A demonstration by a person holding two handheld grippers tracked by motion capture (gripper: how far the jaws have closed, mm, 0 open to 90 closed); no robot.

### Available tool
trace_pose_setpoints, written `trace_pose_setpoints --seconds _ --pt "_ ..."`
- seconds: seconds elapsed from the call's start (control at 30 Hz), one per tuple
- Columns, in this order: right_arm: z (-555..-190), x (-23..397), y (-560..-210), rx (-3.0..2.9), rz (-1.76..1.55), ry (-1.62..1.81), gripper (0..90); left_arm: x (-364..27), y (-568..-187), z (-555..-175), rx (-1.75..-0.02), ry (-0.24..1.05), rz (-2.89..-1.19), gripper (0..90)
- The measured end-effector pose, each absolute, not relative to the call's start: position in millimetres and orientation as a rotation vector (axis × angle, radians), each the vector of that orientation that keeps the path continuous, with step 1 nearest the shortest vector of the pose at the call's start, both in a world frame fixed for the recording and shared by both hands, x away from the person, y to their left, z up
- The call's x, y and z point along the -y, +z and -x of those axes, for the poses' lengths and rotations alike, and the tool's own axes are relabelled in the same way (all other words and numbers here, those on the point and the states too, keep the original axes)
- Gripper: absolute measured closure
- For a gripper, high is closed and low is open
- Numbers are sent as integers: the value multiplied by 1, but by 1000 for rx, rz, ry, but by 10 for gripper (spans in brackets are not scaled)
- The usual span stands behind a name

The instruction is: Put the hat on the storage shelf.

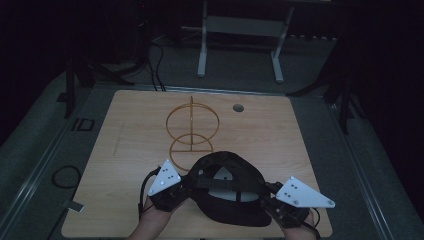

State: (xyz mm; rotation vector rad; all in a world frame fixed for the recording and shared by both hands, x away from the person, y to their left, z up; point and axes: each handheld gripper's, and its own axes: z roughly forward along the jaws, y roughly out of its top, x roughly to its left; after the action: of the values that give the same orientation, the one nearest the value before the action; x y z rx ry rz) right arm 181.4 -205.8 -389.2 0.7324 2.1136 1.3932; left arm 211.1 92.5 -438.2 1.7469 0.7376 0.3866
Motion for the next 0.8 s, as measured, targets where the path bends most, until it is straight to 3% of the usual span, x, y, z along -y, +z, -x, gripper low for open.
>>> trace_pose_setpoints --seconds 0.37,0.8 --pt "-180 209 -397 -2204 -745 1428 547 -95 -423 -209 -713 373 -1699 890" --pt "-177 214 -401 -2279 -739 1465 394 -91 -408 -205 -671 389 -1685 889"
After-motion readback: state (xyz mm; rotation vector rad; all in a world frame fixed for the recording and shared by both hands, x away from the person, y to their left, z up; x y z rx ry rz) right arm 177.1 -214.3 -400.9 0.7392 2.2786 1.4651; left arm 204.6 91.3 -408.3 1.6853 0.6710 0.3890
